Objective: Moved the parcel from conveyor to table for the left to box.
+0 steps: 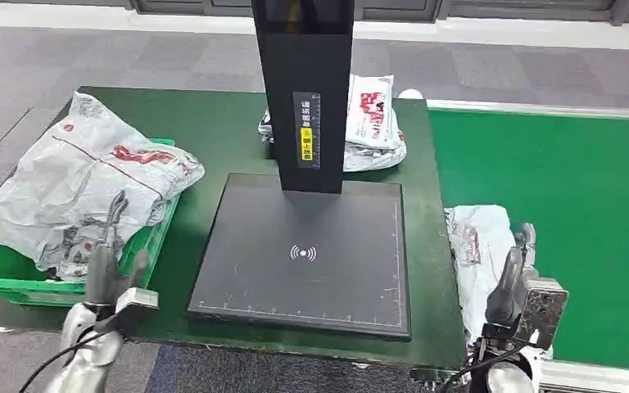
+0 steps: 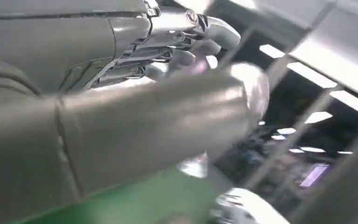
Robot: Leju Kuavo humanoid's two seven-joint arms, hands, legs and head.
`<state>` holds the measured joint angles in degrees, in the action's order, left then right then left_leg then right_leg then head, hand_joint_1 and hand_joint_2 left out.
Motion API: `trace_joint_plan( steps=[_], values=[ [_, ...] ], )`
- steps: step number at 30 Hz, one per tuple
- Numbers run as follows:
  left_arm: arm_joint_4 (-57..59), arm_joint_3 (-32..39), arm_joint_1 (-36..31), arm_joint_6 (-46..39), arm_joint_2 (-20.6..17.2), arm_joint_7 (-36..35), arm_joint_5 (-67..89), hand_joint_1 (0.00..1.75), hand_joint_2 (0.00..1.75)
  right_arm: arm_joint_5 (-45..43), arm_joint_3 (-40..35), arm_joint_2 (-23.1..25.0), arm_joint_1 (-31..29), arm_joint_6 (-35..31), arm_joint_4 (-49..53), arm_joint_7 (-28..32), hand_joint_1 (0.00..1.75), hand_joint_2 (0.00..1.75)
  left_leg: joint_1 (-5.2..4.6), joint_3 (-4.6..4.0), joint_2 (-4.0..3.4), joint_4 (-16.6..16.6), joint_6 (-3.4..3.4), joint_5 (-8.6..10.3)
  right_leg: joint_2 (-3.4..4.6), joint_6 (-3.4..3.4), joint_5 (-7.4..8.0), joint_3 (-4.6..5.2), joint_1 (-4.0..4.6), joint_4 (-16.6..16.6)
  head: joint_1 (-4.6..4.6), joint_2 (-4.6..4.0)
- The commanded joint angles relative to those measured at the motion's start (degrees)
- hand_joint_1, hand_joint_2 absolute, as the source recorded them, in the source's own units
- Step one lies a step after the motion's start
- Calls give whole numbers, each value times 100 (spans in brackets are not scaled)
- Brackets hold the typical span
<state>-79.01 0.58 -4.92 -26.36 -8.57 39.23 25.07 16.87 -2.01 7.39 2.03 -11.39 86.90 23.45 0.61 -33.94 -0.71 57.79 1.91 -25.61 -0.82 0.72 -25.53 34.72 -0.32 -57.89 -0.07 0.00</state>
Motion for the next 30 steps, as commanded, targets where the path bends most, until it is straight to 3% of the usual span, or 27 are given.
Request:
trace_joint_plan(
  steps=[1, 6, 9, 10, 16, 23, 26, 30],
  values=[
    [190, -1377, -925, -296, 238, 77, -436, 0, 175, -97, 145, -173, -278, 19, -487, 21, 0, 0, 0, 6, 22, -8, -8, 6, -15, -6, 5, -18, -1, 11, 0, 0],
    [472, -1588, -1672, -420, 779, 66, -254, 0, 175, -136, 64, -149, -676, -54, -1003, 31, 0, 0, 5, -1, 36, -2, -8, 13, -32, -4, 7, -11, 4, 9, -2, 0],
    [480, -1596, -1688, -423, 809, 41, -226, 0, 175, -140, 69, -162, -683, -60, -1022, 32, 0, 0, 6, 4, 22, 0, -8, 9, -15, -3, 9, -13, 6, 9, -2, 0],
    [518, -1609, -1743, -386, 850, 22, -197, 0, 175, -144, 70, -172, -686, -82, -1050, 30, 0, 175, 3, 5, 15, 0, -10, 9, -11, -3, 8, -13, 3, 6, -2, 0],
    [1158, -2080, -2092, 558, 1183, -599, -291, 0, 175, 144, 124, -328, -973, -570, -1741, -137, 0, 175, -1, 10, 17, -5, -11, 12, -14, -7, 12, -19, -1, 10, -2, 0],
    [3409, -2300, -2935, 2012, 1849, -1017, -1339, 0, 175, 1245, 357, -523, -1308, -1300, -2653, -1022, 0, 175, -5, 18, 41, -12, -20, 19, -28, -14, 18, -37, -6, 26, -2, 0],
    [4074, -2331, -3187, 2269, 2067, -963, -1460, 0, 175, 1869, 529, -476, -1261, -1586, -2806, -1451, 0, 175, -7, 20, 40, -18, -26, 26, -23, -22, 29, -39, -9, 36, -2, 0],
    [4090, -2344, -3187, 2273, 2108, -963, -1460, 0, 175, 1871, 544, -485, -1222, -1585, -2808, -1450, 0, 175, -12, 12, 27, -2, -20, 15, -17, -25, 22, -23, -15, 13, -2, 0]
  ],
)
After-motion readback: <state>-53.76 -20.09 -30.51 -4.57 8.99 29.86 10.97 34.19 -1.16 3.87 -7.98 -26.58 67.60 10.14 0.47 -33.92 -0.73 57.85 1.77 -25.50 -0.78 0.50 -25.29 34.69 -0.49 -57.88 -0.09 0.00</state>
